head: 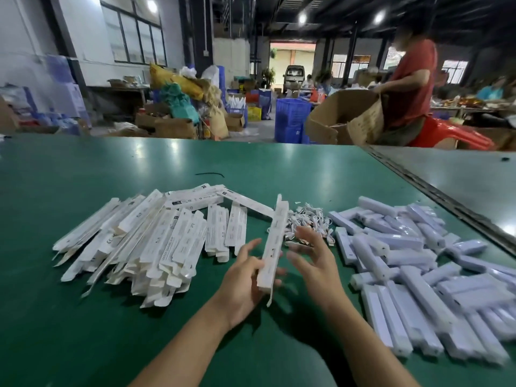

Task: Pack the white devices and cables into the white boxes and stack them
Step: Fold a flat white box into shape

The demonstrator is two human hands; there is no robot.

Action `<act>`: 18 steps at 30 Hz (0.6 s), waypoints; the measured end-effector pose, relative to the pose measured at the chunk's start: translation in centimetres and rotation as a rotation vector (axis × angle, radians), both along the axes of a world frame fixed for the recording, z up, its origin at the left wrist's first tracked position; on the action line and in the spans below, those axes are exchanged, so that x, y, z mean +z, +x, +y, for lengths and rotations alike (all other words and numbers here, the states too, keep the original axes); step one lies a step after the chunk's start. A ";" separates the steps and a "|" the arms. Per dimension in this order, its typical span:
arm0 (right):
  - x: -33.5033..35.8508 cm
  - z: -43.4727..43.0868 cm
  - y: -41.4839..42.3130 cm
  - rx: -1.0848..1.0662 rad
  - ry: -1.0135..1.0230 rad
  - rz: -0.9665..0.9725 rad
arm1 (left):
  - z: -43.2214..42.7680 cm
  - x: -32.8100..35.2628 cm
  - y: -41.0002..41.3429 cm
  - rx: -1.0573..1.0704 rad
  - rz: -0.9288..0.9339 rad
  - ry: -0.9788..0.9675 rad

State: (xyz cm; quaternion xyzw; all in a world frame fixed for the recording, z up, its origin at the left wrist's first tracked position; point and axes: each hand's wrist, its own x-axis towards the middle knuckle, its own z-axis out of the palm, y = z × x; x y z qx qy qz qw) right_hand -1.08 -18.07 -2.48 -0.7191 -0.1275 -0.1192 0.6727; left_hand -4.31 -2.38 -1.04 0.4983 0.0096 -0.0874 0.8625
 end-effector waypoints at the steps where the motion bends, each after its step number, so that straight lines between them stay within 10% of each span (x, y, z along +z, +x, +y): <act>1: 0.0 -0.1 -0.4 0.035 -0.187 -0.102 | 0.1 -0.2 0.1 0.012 -0.012 -0.022; 7: 0.1 -0.4 -1.0 0.301 -0.508 -0.179 | 0.8 -0.7 0.3 0.153 -0.085 0.145; 18: -0.4 0.5 -0.7 0.225 -0.070 0.076 | 0.6 -0.6 0.4 0.094 -0.219 0.165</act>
